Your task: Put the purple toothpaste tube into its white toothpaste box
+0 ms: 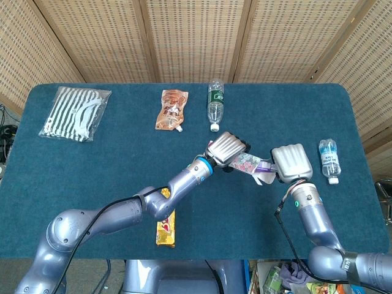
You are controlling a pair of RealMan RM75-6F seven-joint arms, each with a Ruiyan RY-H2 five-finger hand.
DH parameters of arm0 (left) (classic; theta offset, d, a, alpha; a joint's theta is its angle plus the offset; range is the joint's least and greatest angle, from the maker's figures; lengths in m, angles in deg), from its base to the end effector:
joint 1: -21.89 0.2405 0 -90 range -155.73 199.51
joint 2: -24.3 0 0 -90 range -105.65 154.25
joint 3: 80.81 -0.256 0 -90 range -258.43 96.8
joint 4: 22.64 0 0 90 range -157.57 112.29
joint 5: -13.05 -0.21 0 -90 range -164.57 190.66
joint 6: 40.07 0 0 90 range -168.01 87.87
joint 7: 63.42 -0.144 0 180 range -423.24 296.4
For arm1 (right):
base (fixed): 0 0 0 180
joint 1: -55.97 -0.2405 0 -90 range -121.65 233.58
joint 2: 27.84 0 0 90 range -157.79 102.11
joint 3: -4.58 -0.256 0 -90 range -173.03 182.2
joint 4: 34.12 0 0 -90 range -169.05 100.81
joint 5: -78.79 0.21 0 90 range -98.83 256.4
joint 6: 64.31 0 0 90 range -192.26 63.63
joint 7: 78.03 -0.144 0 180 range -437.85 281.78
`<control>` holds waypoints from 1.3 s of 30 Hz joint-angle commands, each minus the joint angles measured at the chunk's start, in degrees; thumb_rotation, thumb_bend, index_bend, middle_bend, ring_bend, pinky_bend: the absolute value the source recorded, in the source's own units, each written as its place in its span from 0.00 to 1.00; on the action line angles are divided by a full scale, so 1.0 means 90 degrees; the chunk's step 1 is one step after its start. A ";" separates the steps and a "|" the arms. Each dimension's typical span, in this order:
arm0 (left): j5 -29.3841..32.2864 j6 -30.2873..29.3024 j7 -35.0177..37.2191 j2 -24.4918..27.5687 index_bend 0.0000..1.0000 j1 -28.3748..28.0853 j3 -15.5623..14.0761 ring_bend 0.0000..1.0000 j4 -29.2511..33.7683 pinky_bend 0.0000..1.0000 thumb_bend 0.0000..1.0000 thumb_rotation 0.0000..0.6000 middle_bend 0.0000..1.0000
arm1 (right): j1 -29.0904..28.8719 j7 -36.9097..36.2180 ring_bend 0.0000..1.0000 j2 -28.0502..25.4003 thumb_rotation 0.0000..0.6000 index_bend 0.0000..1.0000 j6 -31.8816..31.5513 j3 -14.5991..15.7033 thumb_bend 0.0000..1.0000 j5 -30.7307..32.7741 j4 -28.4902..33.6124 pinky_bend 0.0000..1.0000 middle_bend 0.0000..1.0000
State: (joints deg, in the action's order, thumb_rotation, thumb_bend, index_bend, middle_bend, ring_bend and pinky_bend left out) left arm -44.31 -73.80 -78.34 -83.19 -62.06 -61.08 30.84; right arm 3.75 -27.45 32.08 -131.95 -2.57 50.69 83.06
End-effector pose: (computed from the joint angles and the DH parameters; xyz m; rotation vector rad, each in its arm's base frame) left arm 0.1008 0.4165 -0.0990 -2.2343 -0.6300 -1.0754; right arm -0.1351 -0.3346 0.1190 1.7219 -0.7747 0.4662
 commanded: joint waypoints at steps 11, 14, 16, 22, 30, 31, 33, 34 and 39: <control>-0.0105 -0.0152 0.0356 -0.0167 0.51 0.0031 0.0120 0.44 -0.0067 0.44 0.26 1.00 0.51 | -0.0144 0.0328 0.49 0.0090 1.00 0.57 -0.0261 0.0100 0.67 -0.0116 0.0125 0.48 0.60; -0.0161 -0.0169 0.0468 -0.0217 0.51 0.0054 0.0119 0.44 -0.0110 0.45 0.26 1.00 0.52 | -0.0158 0.0467 0.49 0.0105 1.00 0.57 -0.0423 0.0144 0.67 -0.0184 0.0150 0.48 0.55; -0.0199 -0.0189 0.0585 -0.0265 0.52 0.0074 0.0136 0.44 -0.0145 0.45 0.26 1.00 0.52 | -0.0162 0.0629 0.49 0.0137 1.00 0.57 -0.0623 0.0192 0.67 -0.0261 0.0179 0.48 0.55; -0.0252 -0.0249 0.1052 -0.0441 0.52 0.0157 0.0252 0.45 -0.0207 0.45 0.26 1.00 0.53 | -0.0152 0.0855 0.49 0.0217 1.00 0.57 -0.0924 0.0243 0.67 -0.0404 0.0345 0.48 0.53; -0.0617 -0.0609 0.1956 -0.0755 0.55 0.0290 0.0406 0.47 -0.0382 0.45 0.26 1.00 0.55 | -0.0132 0.1348 0.27 0.0269 1.00 0.28 -0.1434 0.0359 0.28 -0.0606 0.0592 0.34 0.20; -0.0626 -0.0621 0.2082 -0.0786 0.55 0.0309 0.0434 0.47 -0.0388 0.45 0.26 1.00 0.55 | -0.0127 0.1397 0.24 0.0284 1.00 0.25 -0.1508 0.0366 0.24 -0.0642 0.0611 0.32 0.16; -0.0667 -0.0627 0.2477 -0.0879 0.55 0.0355 0.0514 0.47 -0.0436 0.45 0.26 1.00 0.55 | -0.0108 0.1563 0.13 0.0341 1.00 0.15 -0.1740 0.0382 0.12 -0.0736 0.0659 0.24 0.05; -0.0680 -0.0627 0.2638 -0.0921 0.55 0.0370 0.0549 0.47 -0.0462 0.45 0.26 1.00 0.55 | -0.0103 0.1658 0.10 0.0363 1.00 0.12 -0.1853 0.0388 0.10 -0.0752 0.0695 0.21 0.03; -0.0828 -0.0653 0.3381 -0.1098 0.56 0.0440 0.0649 0.47 -0.0591 0.45 0.26 1.00 0.55 | -0.0064 0.2096 0.00 0.0433 1.00 0.01 -0.2410 0.0389 0.03 -0.0827 0.0883 0.03 0.00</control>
State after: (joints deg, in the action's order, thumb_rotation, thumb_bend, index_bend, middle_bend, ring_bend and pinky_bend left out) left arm -50.79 -79.36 -50.59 -91.98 -58.61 -55.93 26.34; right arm 2.93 -10.15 35.61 -151.88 0.86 43.60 90.12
